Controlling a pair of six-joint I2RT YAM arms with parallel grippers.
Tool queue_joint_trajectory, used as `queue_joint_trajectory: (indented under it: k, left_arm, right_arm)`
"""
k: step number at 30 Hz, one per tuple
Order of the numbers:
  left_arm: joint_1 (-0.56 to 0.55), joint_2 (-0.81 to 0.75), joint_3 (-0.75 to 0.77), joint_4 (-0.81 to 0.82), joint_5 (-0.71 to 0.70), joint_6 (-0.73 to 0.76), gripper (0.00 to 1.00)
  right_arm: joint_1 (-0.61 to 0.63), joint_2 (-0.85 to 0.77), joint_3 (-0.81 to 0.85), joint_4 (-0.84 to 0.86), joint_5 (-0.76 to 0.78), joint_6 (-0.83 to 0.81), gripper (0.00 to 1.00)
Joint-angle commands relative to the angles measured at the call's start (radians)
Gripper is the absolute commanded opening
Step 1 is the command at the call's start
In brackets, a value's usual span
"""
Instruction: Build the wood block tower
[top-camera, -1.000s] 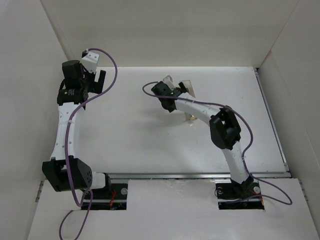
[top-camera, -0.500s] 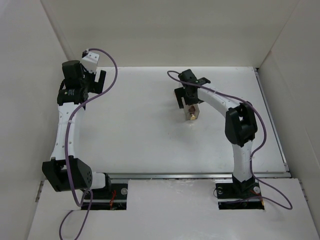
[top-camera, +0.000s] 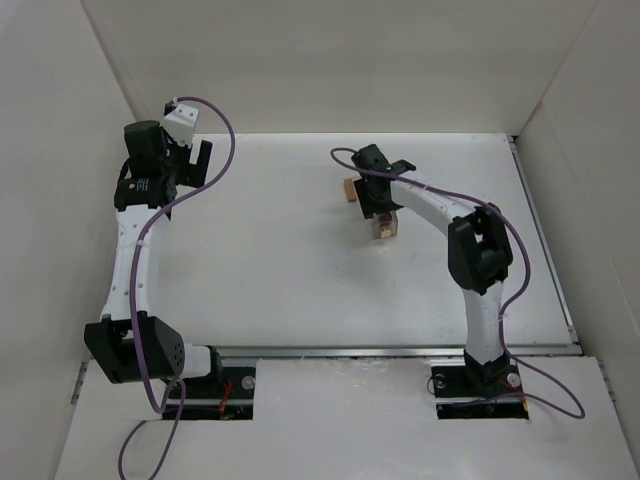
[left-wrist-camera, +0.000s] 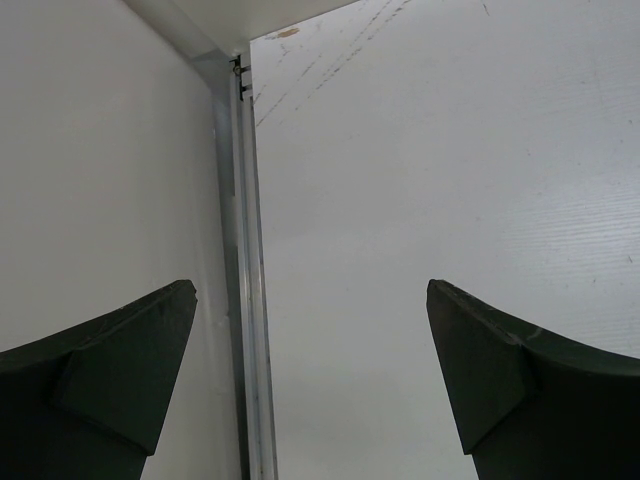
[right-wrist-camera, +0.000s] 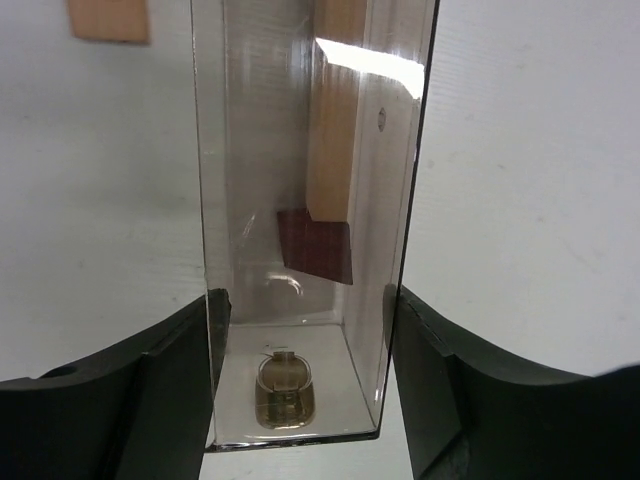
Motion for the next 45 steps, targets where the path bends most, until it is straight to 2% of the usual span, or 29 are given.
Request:
queue_joint_trajectory:
  k: [1,2,3,7,10,16,23,24,27,28,30,31,32,33,35,43,45]
  left_arm:
    - [-0.005,-0.037,-0.014,0.021,0.012,0.004,1.0]
    - [-0.005,-0.037,-0.014,0.021,0.012,0.004,1.0]
    - [-0.005,-0.037,-0.014,0.021,0.012,0.004,1.0]
    - [-0.005,-0.037,-0.014,0.021,0.012,0.004,1.0]
    - [-0.005,-0.037,-0.014,0.021,0.012,0.004,1.0]
    - [-0.005,-0.037,-0.014,0.021,0.012,0.004,1.0]
    - [-0.005,-0.037,-0.023,0.021,0.012,0.004,1.0]
    - [-0.005,-0.037,-0.023,0.021,0.012,0.004,1.0]
    - [-0.005,-0.046,-0.023,0.021,0.012,0.004,1.0]
    - [-0.005,-0.046,-0.023,0.021,0.012,0.004,1.0]
    - [-0.005,-0.046,-0.023,0.021,0.012,0.004,1.0]
    - [-0.005,-0.046,-0.033,0.021,0.012,0.004,1.0]
    - [-0.005,-0.046,-0.033,0.021,0.012,-0.005,1.0]
    - [-0.005,-0.046,-0.033,0.021,0.012,-0.005,1.0]
    - [-0.005,-0.046,-0.033,0.021,0.036,-0.005,1.0]
    - [-0.005,-0.046,-0.023,0.001,0.08,-0.023,1.0]
    - [-0.005,-0.046,-0.023,-0.008,0.093,-0.023,1.0]
  right_arm:
    - [0.093,0.003,0.029,0.011,0.263,-0.013,0.06]
    - [0.115,0.023,0.018,0.011,0.334,-0.013,0.04]
    - [0.136,0.035,0.018,0.011,0.495,-0.013,0.04]
    - [0.211,0.11,0.008,-0.012,0.815,-0.002,0.02]
    - [0.244,0.134,-0.002,-0.012,0.905,0.007,0.02]
    - [0.254,0.105,-0.011,-0.003,0.905,0.027,0.02]
    - [0.14,-0.058,-0.038,0.047,0.612,0.071,0.02]
    - [0.115,-0.084,-0.054,0.061,0.503,0.086,0.01]
    - [-0.012,-0.2,-0.146,0.138,0.301,0.106,0.01]
    - [-0.049,-0.231,-0.176,0.17,0.123,0.106,0.01]
    - [-0.173,-0.315,-0.284,0.283,-0.089,0.116,0.01]
    - [-0.213,-0.336,-0.317,0.32,-0.3,0.116,0.01]
    - [-0.251,-0.351,-0.35,0.384,-0.396,0.116,0.01]
    - [-0.316,-0.362,-0.398,0.409,-0.485,0.116,0.01]
    - [-0.365,-0.362,-0.434,0.446,-0.674,0.116,0.01]
    - [-0.6,-0.267,-0.545,0.607,-1.061,0.186,0.01]
    - [-0.634,-0.221,-0.545,0.617,-1.13,0.197,0.04]
